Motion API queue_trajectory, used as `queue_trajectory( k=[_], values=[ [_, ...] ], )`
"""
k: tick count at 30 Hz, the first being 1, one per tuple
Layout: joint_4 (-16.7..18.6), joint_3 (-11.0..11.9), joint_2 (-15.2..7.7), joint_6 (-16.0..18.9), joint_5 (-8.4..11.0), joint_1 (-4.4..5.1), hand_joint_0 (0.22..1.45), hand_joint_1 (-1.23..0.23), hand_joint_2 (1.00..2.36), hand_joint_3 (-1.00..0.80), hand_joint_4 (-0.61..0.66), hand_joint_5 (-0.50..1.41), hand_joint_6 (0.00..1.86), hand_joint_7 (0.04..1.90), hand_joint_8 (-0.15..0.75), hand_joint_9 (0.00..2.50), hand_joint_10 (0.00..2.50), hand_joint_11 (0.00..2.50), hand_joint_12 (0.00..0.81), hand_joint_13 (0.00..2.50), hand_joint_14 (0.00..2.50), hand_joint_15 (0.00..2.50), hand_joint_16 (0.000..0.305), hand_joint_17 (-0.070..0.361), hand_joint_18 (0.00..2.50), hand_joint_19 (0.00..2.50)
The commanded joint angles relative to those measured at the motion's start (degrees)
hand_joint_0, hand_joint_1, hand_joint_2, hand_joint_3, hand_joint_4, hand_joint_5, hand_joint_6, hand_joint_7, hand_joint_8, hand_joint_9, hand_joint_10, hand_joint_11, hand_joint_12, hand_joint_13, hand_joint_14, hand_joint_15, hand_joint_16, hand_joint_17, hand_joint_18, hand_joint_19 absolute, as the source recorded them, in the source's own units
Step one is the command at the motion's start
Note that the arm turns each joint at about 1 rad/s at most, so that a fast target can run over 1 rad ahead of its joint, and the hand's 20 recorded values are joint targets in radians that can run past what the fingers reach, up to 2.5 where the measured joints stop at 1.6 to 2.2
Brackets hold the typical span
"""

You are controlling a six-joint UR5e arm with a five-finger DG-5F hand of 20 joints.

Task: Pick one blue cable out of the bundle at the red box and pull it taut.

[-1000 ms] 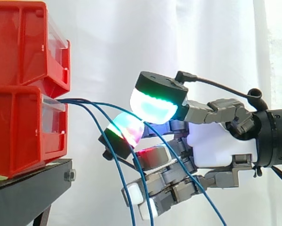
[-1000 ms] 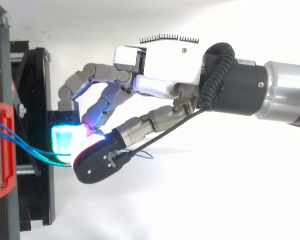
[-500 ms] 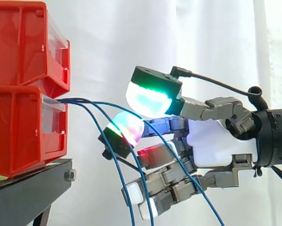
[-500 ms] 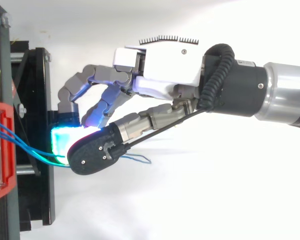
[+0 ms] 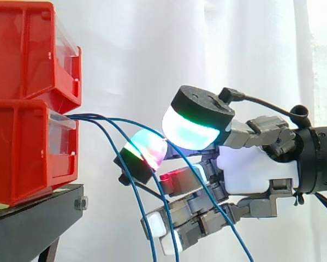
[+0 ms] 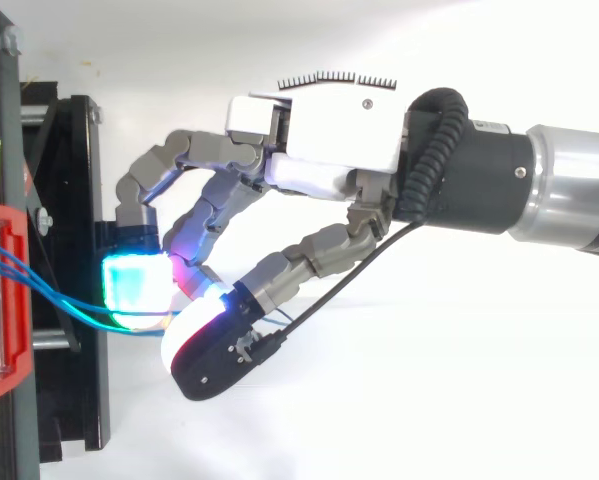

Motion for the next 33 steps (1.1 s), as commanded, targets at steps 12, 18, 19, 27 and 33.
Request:
queue_trajectory(
  k=[12, 18, 19, 27, 33],
  values=[
    [0.00, 0.00, 0.00, 0.00, 0.00, 0.00, 0.63, -0.73, 1.00, -0.50, -0.06, -0.22, 0.93, 0.91, 0.196, 1.04, 0.11, 1.45, 0.363, 0.82, 0.02, 0.62, 0.048, 0.107, 0.68, 0.47],
    [0.00, 0.00, 0.00, 0.09, 0.00, 0.00, 0.62, -0.69, 1.00, -0.48, -0.06, -0.22, 0.93, 0.92, 0.197, 1.05, 0.09, 1.46, 0.364, 0.82, 0.02, 0.63, 0.048, 0.107, 0.67, 0.48],
    [0.00, 0.00, 0.00, 0.09, 0.00, 0.00, 0.62, -0.69, 1.00, -0.48, -0.06, -0.22, 0.93, 0.93, 0.197, 1.05, 0.09, 1.45, 0.365, 0.82, 0.02, 0.63, 0.048, 0.107, 0.67, 0.49],
    [0.09, 0.00, 0.00, 0.18, 0.00, 0.00, 0.50, -0.65, 1.00, -0.50, -0.03, -0.22, 0.93, 0.91, 0.216, 1.04, 0.21, 1.37, 0.389, 0.83, 0.02, 0.64, 0.053, 0.120, 0.67, 0.49],
    [0.09, 0.09, 0.00, 0.35, 0.00, 0.00, 0.44, -0.85, 1.00, -0.50, 0.00, -0.21, 0.94, 0.87, 0.245, 0.99, 0.32, 1.29, 0.406, 0.83, 0.02, 0.62, 0.058, 0.129, 0.71, 0.44]
  ],
)
